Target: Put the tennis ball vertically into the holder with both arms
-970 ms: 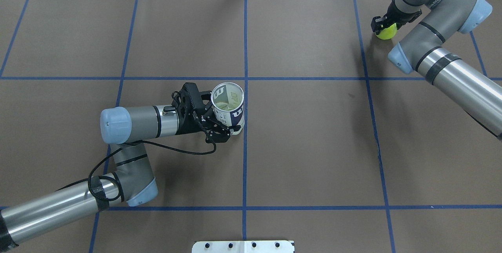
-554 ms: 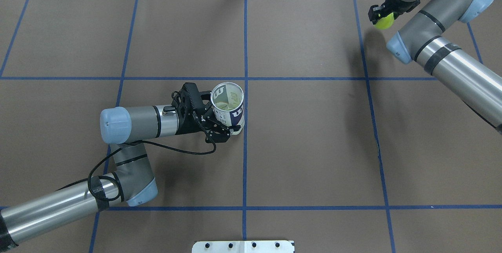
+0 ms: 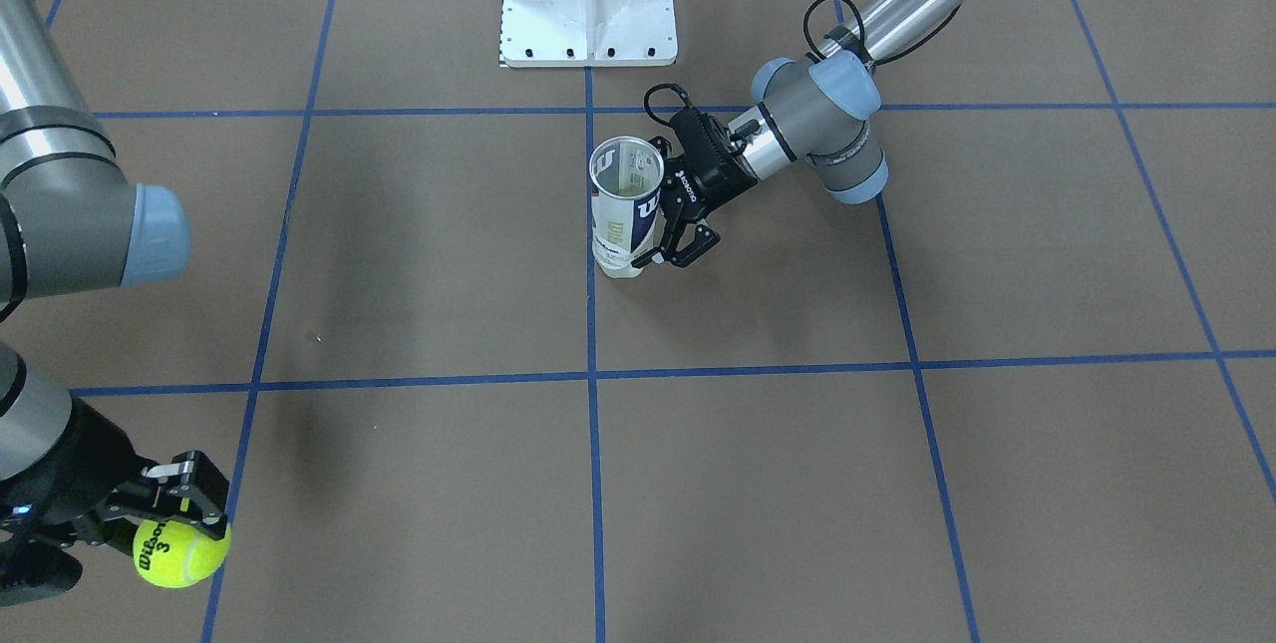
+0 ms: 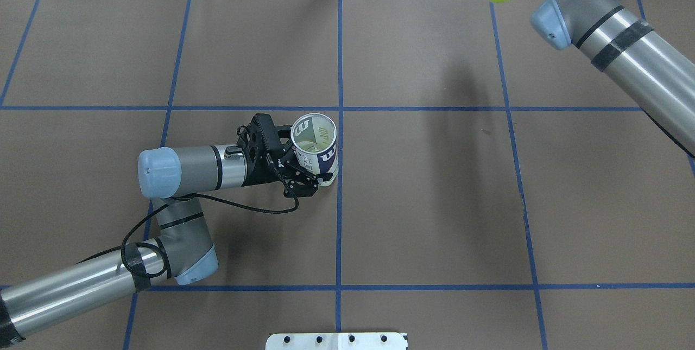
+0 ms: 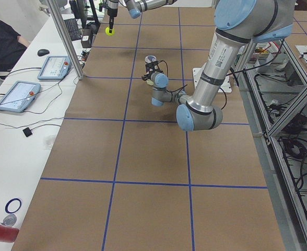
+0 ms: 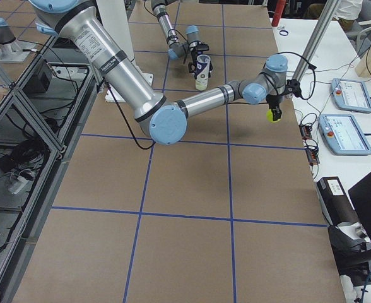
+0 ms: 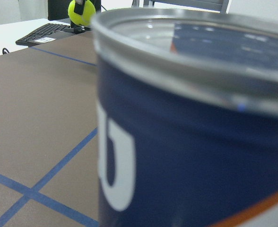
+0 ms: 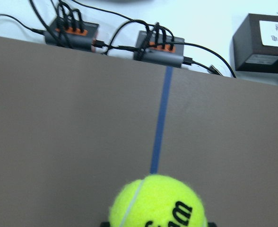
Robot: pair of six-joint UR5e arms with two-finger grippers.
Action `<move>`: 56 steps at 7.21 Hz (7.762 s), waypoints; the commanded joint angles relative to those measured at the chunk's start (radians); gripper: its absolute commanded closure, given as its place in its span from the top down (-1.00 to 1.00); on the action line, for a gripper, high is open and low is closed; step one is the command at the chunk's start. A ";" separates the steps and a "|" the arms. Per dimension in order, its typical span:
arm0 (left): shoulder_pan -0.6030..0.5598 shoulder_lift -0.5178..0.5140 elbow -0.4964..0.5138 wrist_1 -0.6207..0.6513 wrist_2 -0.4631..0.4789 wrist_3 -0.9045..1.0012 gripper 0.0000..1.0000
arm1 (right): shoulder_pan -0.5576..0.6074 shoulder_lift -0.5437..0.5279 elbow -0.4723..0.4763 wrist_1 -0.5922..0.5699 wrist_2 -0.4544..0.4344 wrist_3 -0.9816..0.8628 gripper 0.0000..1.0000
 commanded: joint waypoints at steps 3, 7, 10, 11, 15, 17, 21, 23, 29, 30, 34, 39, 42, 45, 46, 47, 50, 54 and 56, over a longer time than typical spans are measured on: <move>0.000 0.000 0.000 0.000 0.001 0.000 0.97 | -0.214 0.123 0.374 -0.314 -0.006 0.365 -1.00; 0.000 0.000 0.000 0.000 0.001 0.000 0.98 | -0.365 0.163 0.389 -0.314 -0.110 0.390 -1.00; 0.000 0.000 0.000 0.000 0.001 -0.002 0.98 | -0.422 0.223 0.389 -0.384 -0.128 0.390 -1.00; 0.000 0.000 0.000 0.000 0.000 -0.002 0.98 | -0.440 0.237 0.390 -0.410 -0.138 0.390 -1.00; -0.002 0.001 0.002 0.000 0.000 -0.002 0.98 | -0.479 0.229 0.438 -0.510 -0.152 0.390 -1.00; -0.002 0.001 0.002 0.000 0.000 -0.002 0.98 | -0.488 0.223 0.438 -0.510 -0.153 0.390 -1.00; -0.002 0.001 0.000 -0.001 0.000 -0.002 0.98 | -0.508 0.220 0.438 -0.510 -0.185 0.389 0.72; -0.002 0.001 0.000 -0.001 0.000 -0.002 0.98 | -0.508 0.220 0.449 -0.510 -0.182 0.389 0.96; -0.012 0.003 0.000 0.000 0.000 -0.002 0.99 | -0.506 0.209 0.498 -0.513 -0.181 0.389 0.96; -0.015 0.005 0.000 -0.001 0.000 -0.002 0.98 | -0.506 0.199 0.519 -0.513 -0.181 0.389 0.96; -0.015 0.020 -0.006 -0.004 -0.003 -0.003 0.99 | -0.505 0.188 0.529 -0.513 -0.181 0.389 0.96; -0.011 0.024 -0.034 -0.004 -0.005 -0.003 0.98 | -0.500 0.165 0.553 -0.513 -0.179 0.389 0.96; -0.011 0.026 -0.034 -0.004 -0.005 -0.003 0.98 | -0.499 0.160 0.553 -0.513 -0.179 0.389 0.96; -0.011 0.070 -0.086 -0.004 -0.009 -0.003 0.98 | -0.494 0.159 0.555 -0.512 -0.178 0.389 0.96; -0.011 0.077 -0.097 -0.003 -0.009 -0.003 0.98 | -0.494 0.159 0.555 -0.512 -0.178 0.389 0.96; -0.011 0.084 -0.097 -0.004 -0.011 -0.003 0.98 | -0.493 0.159 0.555 -0.512 -0.176 0.389 0.96; -0.017 0.242 -0.248 -0.001 -0.032 -0.003 0.99 | -0.471 0.111 0.609 -0.512 -0.168 0.387 0.96; -0.164 0.345 -0.455 0.316 -0.138 -0.008 0.99 | -0.401 -0.008 0.691 -0.512 -0.141 0.383 0.97; -0.315 0.334 -0.553 0.670 -0.210 -0.017 0.99 | -0.289 -0.102 0.684 -0.510 -0.091 0.287 0.97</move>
